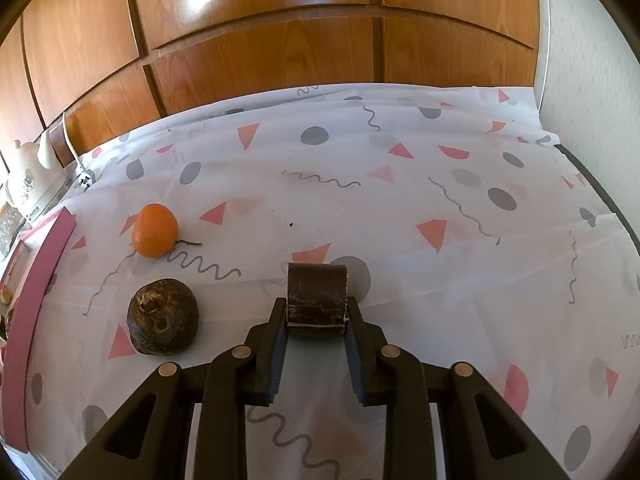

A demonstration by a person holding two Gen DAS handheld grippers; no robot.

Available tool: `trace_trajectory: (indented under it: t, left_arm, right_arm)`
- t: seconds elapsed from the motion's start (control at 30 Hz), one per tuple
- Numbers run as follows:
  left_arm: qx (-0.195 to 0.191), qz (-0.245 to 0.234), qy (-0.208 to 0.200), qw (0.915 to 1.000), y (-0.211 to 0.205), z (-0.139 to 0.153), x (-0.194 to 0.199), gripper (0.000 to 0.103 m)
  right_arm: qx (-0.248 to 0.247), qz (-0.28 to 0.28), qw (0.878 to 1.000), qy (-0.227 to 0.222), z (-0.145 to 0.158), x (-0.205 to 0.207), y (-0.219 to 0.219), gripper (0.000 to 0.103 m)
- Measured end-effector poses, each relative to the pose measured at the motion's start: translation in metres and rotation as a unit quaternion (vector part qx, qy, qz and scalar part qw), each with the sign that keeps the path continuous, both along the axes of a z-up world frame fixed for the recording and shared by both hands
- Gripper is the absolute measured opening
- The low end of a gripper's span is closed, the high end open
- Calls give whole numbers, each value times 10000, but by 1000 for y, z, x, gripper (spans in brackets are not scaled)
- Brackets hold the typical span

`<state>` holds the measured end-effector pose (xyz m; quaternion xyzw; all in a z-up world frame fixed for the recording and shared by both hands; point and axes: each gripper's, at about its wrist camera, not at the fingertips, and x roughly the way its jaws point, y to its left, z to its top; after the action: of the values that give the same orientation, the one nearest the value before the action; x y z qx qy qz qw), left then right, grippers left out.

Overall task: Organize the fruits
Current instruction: 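Carry the orange into the tray and open the left tool while the right tool holds the slice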

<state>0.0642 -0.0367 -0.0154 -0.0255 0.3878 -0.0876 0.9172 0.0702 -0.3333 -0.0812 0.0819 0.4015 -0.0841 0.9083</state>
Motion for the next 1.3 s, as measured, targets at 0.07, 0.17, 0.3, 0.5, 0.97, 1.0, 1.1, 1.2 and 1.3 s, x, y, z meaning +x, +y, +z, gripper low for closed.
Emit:
trace_trajectory:
  t: [0.07, 0.17, 0.3, 0.5, 0.97, 1.0, 1.1, 1.2, 1.3]
  left_arm:
    - [38, 130, 30, 9999, 13, -1, 7, 38]
    - [74, 385, 133, 9991, 34, -4, 19, 38]
    - [98, 664, 166, 9976, 55, -4, 32, 38]
    - [-83, 911, 345, 9952, 77, -8, 46, 38]
    - [-480, 1437, 529, 9870, 113, -13, 65, 61]
    - [-446, 1442, 486, 9873, 113, -12, 61, 61]
    - [-278, 1518, 392, 9872, 110, -11, 44, 61]
    - [-150, 1558, 322, 9872, 105, -12, 27, 61]
    - [-102, 1536, 297, 9876, 100, -13, 12, 64]
  right_arm:
    - [-26, 0, 10000, 7, 0, 0, 1, 27]
    - [-40, 3, 10000, 14, 0, 1, 1, 27]
    - [-41, 3, 10000, 13, 0, 1, 1, 27]
    - [-40, 3, 10000, 13, 0, 1, 1, 27]
    - [9, 3, 10000, 3, 0, 1, 0, 27]
    - [9, 3, 10000, 1, 0, 1, 0, 27]
    - [26, 1, 10000, -7, 0, 1, 0, 27]
    - [31, -2, 10000, -12, 0, 1, 1, 27]
    - [61, -1, 10000, -23, 0, 0, 0, 27]
